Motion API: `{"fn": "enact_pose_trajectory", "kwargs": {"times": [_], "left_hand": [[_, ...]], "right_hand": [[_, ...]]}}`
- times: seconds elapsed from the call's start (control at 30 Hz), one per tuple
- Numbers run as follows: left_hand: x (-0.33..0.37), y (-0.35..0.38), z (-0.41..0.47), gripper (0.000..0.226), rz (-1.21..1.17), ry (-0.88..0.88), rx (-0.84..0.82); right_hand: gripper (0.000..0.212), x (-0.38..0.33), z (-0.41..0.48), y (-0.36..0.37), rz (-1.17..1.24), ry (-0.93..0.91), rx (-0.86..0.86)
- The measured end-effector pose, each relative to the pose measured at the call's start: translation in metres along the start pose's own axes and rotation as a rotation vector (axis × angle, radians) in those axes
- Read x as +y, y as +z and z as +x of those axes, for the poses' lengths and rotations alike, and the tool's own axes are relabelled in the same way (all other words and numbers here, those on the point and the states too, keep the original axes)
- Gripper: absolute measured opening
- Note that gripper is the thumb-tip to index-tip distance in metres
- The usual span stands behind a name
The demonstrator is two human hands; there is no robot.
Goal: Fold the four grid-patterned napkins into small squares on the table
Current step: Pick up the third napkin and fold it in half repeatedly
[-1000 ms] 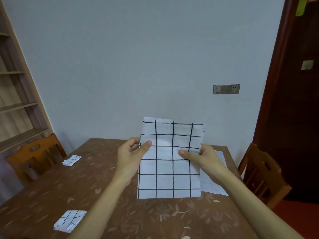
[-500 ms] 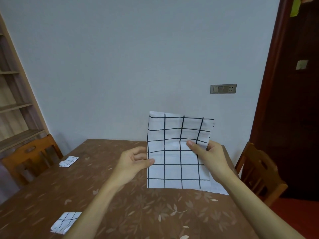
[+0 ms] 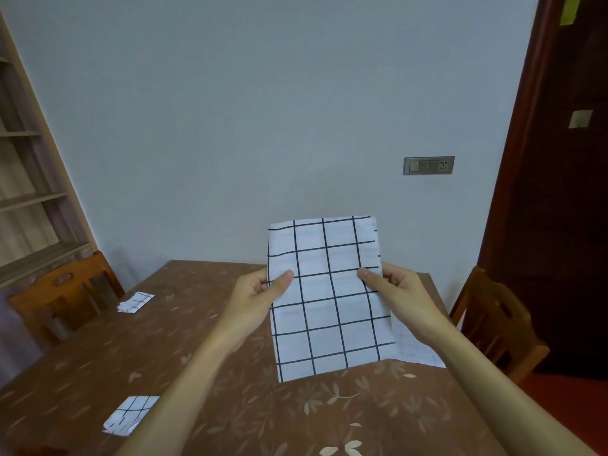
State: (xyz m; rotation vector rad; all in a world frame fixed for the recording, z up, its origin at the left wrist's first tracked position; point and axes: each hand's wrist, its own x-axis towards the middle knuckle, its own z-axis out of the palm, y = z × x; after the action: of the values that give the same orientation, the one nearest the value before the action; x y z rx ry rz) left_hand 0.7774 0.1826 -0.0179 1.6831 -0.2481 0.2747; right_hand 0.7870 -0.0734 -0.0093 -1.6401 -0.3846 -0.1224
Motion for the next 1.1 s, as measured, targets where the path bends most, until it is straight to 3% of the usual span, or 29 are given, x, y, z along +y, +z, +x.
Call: {"fn": "enact_pose_trajectory", "kwargs": {"times": [0.1,0.27,0.43,0.57,0.87,1.1], "left_hand": [[0.001,-0.003,0.000,0.043,-0.001,0.020,0.011],[0.004,0.003,0.001,0.009,0.008,0.066,0.076],[0.003,0.001,-0.001,0.019,-0.051,0.058,0.068],[0.000,-0.001,-0.006,0.029,-0.019,-0.002,-0.028],[0.001,-0.010,-0.013,0.031,-0.017,-0.031,-0.085],[0.005,-0.015,-0.017,0.052,0.005,-0.133,-0.118]], "right_hand": [[0.019,-0.002,-0.003,-0.002,-0.011,0.012,-0.003],[0.021,-0.002,-0.008,-0.001,-0.012,0.052,-0.093],[0.018,0.004,-0.010,0.000,-0.034,0.053,-0.096],[0.013,0.003,-0.010,-0.001,0.040,0.030,-0.033],[0.021,0.000,-0.013,-0.005,0.079,0.050,-0.046],[0.025,-0.003,-0.008,-0.003,0.191,0.043,0.040]]}}
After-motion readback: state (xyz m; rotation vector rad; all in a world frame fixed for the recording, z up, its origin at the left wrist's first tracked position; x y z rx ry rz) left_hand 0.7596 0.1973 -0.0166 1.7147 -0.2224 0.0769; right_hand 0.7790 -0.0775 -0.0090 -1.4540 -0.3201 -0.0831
